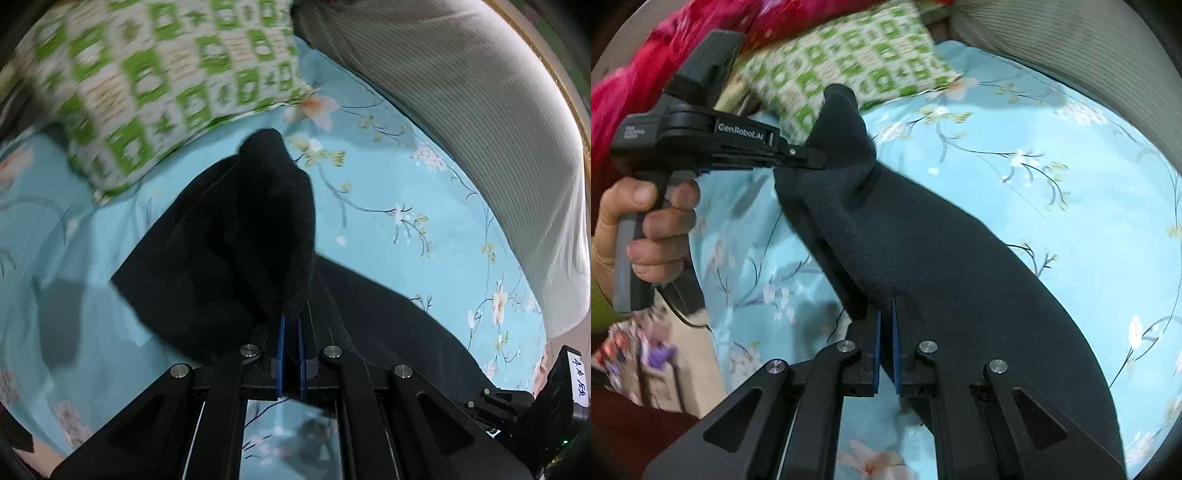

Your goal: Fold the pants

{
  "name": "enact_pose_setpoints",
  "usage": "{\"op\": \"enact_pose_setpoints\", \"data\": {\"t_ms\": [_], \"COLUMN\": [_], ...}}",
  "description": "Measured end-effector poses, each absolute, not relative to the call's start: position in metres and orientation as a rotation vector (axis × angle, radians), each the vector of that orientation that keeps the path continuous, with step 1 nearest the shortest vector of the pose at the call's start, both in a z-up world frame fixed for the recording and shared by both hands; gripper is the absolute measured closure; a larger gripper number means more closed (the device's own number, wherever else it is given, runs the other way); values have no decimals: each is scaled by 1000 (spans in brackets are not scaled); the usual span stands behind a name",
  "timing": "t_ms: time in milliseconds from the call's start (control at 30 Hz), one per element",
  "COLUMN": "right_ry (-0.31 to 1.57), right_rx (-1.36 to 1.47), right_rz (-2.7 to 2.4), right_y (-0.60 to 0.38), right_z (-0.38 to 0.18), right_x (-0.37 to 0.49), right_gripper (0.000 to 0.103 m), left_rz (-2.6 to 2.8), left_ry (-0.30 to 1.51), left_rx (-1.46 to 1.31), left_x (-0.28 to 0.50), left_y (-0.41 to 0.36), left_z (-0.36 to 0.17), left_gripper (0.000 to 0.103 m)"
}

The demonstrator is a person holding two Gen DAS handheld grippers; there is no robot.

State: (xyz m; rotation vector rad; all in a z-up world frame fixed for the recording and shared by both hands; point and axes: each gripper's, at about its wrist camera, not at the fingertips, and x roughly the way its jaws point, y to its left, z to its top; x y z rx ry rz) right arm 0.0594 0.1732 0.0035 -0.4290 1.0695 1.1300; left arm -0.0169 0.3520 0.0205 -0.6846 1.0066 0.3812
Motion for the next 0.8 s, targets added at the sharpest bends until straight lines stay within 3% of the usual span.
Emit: {"op": "enact_pose_setpoints", "data": {"t_ms": [333,500,567,633,700,767,800], "right_ry": [1109,1155,1174,1206,1219,1214,1214], "right_rx": [-564,-574,-559,-525,-485,-442,-427], "right_rz": [1115,1095,1090,1095,1109,1121,1122], "right_y": [190,195,195,193,190,186,184], "right_z": [-22,-30,-30,-28,-23,-15,-13], "right_x": [49,50,50,52,54,54,56], "right_gripper": [97,91,87,77,59,56,56], "left_rz": [381,378,377,383,386,404,420], "left_ry": [1012,1022,1024,1028,1026,1036,1032], "left_rx": [-761,-775,-785,-783,-787,-788,-785], "left_x": [-46,-47,-50,-56,-61,-65,-68], "left_y": [361,365,368,374,378,382,384], "left_z": [-30,-43,-42,-36,-31,-27,-23], "left_gripper": [99,97,91,85,76,55,54]}}
